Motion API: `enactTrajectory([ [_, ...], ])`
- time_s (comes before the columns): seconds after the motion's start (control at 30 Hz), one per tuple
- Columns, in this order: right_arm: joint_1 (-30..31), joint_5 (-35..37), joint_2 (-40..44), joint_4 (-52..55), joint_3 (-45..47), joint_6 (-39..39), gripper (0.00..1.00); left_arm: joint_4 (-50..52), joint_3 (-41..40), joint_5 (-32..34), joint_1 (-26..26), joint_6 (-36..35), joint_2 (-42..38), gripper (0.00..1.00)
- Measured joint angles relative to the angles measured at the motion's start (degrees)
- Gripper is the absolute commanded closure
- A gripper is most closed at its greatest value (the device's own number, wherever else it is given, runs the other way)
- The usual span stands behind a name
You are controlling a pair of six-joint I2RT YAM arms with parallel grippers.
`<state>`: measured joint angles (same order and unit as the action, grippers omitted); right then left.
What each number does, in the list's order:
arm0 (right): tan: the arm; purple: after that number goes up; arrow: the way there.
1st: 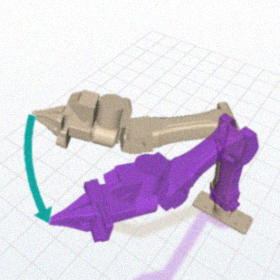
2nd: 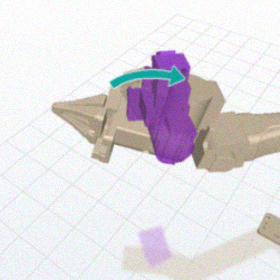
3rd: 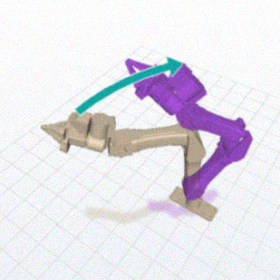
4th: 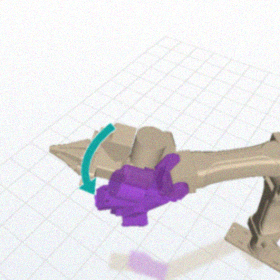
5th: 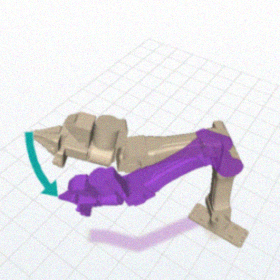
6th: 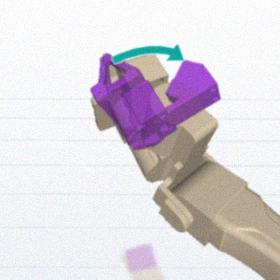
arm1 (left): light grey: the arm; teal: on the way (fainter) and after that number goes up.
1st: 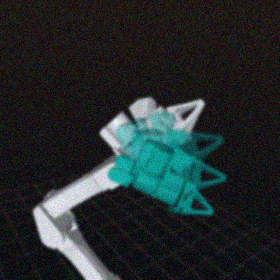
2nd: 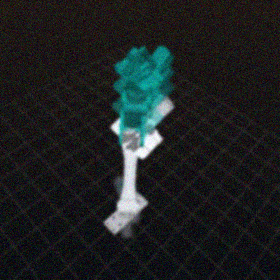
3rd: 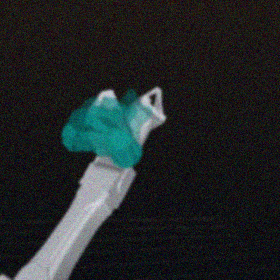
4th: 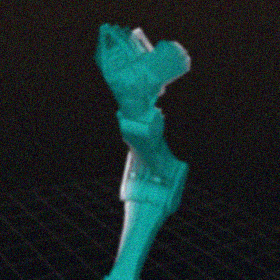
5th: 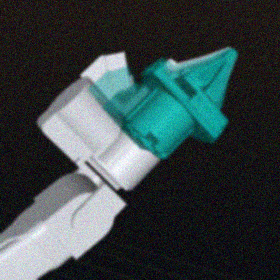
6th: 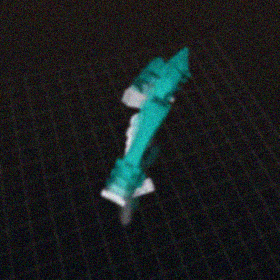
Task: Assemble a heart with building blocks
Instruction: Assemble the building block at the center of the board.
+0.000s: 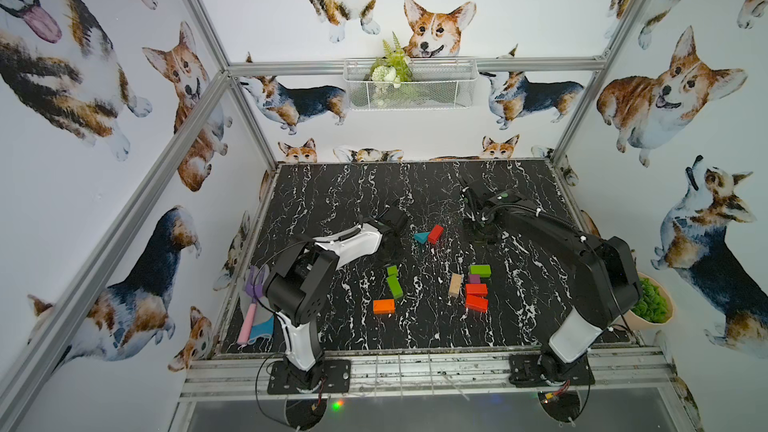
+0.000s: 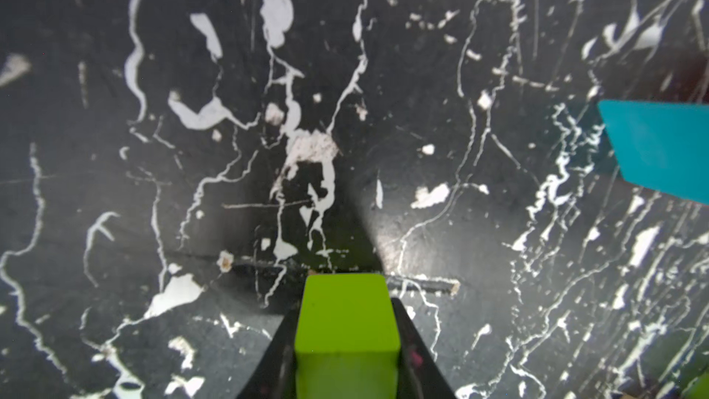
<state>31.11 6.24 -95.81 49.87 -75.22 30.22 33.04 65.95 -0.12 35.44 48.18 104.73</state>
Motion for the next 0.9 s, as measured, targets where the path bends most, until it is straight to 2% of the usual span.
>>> enactTrajectory([
  [0.07, 0.0, 0.0, 1.4, -0.1, 1.3, 0.2, 0.64, 0.8, 1.6, 0.0, 0.0, 0.0, 0.7, 0.82],
  [0.23, 0.0, 0.0, 4.4, -0.7, 4.4, 0.5, 0.64, 1.5, 7.5, 0.3, -0.5, 0.8, 2.4, 0.83],
  [0.5, 0.0, -0.2, 6.4, -1.7, 8.0, 1.7, 0.64, 0.3, 15.8, 0.3, -0.9, 5.1, 9.9, 0.84],
  [0.53, 0.0, -0.2, 6.7, -1.9, 8.3, 1.7, 0.64, -0.1, 15.9, 0.2, -0.9, 6.0, 10.4, 0.82],
  [0.67, 0.0, -0.3, 7.3, -2.6, 9.2, 1.7, 0.63, -1.7, 15.8, -0.1, -0.8, 9.0, 10.8, 0.6],
  [0.83, 0.0, -0.3, 7.6, -3.1, 9.6, 1.7, 0.62, -3.4, 16.0, -0.8, -0.8, 10.4, 11.1, 0.48],
  [0.9, 0.0, -0.3, 7.8, -3.1, 9.7, 1.7, 0.62, -3.6, 15.9, -0.9, -0.7, 10.4, 10.8, 0.33],
])
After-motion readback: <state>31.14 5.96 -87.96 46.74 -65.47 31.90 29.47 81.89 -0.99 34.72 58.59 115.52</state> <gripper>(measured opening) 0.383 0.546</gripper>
